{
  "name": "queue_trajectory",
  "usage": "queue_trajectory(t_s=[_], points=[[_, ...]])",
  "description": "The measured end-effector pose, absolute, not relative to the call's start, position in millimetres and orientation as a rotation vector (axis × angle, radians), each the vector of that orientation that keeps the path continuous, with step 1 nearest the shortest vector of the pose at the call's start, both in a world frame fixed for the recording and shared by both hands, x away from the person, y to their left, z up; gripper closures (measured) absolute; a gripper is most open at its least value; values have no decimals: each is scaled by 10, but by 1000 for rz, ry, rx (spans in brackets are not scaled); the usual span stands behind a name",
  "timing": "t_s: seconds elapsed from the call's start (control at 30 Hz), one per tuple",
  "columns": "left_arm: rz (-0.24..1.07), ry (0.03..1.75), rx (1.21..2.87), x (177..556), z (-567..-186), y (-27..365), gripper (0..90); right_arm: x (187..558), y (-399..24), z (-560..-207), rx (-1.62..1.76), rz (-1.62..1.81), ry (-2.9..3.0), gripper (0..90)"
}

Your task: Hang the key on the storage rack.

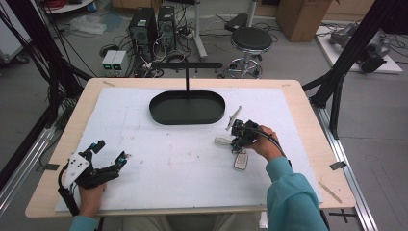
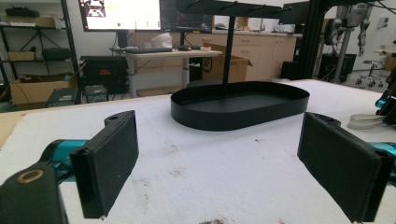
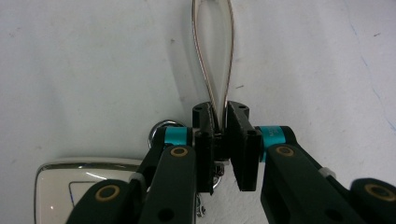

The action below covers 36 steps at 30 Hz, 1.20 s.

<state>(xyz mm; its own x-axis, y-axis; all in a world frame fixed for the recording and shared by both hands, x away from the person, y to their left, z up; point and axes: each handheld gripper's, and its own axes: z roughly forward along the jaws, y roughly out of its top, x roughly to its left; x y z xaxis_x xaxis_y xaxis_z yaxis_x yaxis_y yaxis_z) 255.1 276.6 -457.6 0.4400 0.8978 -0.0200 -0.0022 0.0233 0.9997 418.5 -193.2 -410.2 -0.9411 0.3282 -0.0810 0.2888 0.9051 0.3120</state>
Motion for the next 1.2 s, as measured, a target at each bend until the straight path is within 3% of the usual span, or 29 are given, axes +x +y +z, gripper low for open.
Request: queue_trajectory(t_s=[0.37,1.2], points=[[855,873,1370,2551,-4576,2766,129,4170,-1979,-4023,504,530,2903,821],[858,872,1371,2550,-4576,2765,129,4178,-2163,-3692,776,1072,2598,823]])
